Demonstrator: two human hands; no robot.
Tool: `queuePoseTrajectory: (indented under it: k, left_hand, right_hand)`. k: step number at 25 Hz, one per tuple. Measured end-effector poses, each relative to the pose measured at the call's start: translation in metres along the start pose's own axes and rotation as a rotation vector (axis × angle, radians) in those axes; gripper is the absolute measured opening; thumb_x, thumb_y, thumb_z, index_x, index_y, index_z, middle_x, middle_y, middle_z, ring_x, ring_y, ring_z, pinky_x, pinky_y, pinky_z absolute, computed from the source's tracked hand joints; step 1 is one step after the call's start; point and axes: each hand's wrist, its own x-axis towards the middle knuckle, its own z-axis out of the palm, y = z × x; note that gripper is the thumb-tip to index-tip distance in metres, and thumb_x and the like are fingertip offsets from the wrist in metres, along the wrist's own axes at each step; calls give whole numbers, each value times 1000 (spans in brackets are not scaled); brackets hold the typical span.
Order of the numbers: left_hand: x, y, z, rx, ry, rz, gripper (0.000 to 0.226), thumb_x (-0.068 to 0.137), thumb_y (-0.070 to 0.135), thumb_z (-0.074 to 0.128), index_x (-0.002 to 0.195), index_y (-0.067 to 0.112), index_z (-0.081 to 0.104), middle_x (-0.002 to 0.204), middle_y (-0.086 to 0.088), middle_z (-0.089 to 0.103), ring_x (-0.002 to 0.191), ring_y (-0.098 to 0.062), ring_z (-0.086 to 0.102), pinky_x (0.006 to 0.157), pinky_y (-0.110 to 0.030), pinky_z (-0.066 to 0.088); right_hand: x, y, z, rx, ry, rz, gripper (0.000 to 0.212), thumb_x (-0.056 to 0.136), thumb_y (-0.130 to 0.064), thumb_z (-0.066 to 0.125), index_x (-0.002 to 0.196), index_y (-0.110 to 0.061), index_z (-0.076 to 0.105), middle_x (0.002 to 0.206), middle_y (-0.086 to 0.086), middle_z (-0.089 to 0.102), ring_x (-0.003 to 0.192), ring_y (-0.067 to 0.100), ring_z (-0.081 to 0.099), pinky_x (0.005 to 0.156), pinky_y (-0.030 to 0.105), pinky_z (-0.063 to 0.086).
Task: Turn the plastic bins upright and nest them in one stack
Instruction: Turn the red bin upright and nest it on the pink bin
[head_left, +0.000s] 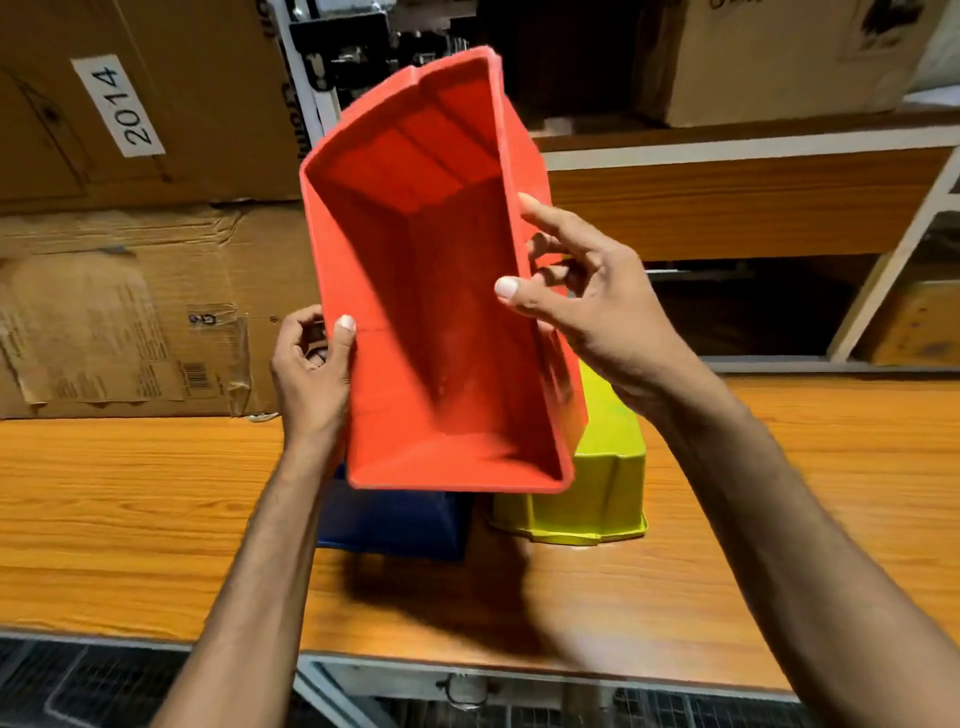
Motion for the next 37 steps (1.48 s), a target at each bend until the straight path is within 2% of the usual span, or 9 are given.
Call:
queuePoseTrajectory:
  k: [4, 9, 14, 19, 22, 27, 30, 34, 37]
  left_hand:
    - [-14, -13, 4, -55, -28, -109, 15, 98, 32, 66, 112, 35, 61, 111, -1, 69, 96, -4, 63, 88, -32, 51]
    - [-15, -3, -4, -191, -160, -270, 19, 99, 20, 61, 116, 28, 65, 111, -4, 68, 100, -16, 60, 88, -36, 49]
    - [-6, 36, -16, -239, -369, -498, 14, 102, 10, 58, 111, 19, 66, 76, 9, 67, 49, 5, 54, 42, -10, 40]
    - [3, 62, -26, -305, -460, -672, 18, 99, 11, 63, 117, 9, 62, 65, 7, 61, 36, 3, 42, 32, -10, 31]
    - [-4, 71, -27, -305, -518, -694, 27, 100, 9, 59, 127, 7, 59, 57, 10, 64, 37, 3, 53, 34, -10, 39]
    - [-6, 80, -26, -342, -620, -766, 40, 96, 21, 68, 132, 4, 65, 116, -13, 73, 56, -2, 68, 50, -15, 56]
    - [-7, 91, -16, -428, -694, -822, 20, 100, 19, 61, 113, 4, 67, 75, -2, 74, 44, 0, 62, 47, -14, 54]
    - [-14, 94, 8, -478, -828, -832, 44, 92, 24, 73, 132, 7, 65, 96, -5, 79, 76, -9, 75, 83, -31, 63]
    - [-46, 107, 33, -470, -862, -792, 31, 97, 21, 65, 125, 9, 66, 81, 1, 77, 66, -7, 70, 74, -25, 62]
  right_hand:
    - [-3, -13, 39, -44, 63, -52, 65, 82, -4, 82, 142, -13, 60, 107, 2, 57, 66, -4, 47, 73, 13, 45]
    - [-3, -22, 39, 14, 194, -3, 49, 80, -4, 83, 127, -7, 70, 98, -3, 68, 69, -2, 53, 70, 14, 48]
    - [16, -28, -20, 118, 25, 357, 49, 86, -7, 72, 132, -23, 66, 99, -8, 68, 78, 4, 58, 64, 16, 48]
    - [10, -6, -45, 269, 5, 576, 55, 87, 4, 54, 138, -15, 60, 114, 6, 69, 75, 7, 62, 63, 21, 57]
    - [-2, 6, -53, 321, -21, 619, 56, 85, 3, 51, 136, -15, 64, 131, 10, 69, 73, 6, 68, 61, 20, 57]
    - [-23, 0, -64, 393, 19, 673, 58, 84, 0, 51, 141, -10, 61, 129, 9, 64, 62, 5, 63, 43, 15, 50]
    - [-38, -15, -78, 452, 76, 721, 61, 77, -6, 56, 138, -6, 61, 100, 1, 70, 59, 3, 55, 50, 11, 43]
    - [-74, -28, -106, 482, 234, 768, 52, 80, -11, 60, 132, -5, 66, 77, -3, 64, 61, 5, 48, 82, 8, 34]
    - [-114, -40, -128, 465, 282, 737, 50, 81, -10, 57, 130, -10, 68, 75, -6, 65, 53, 3, 44, 61, 9, 36]
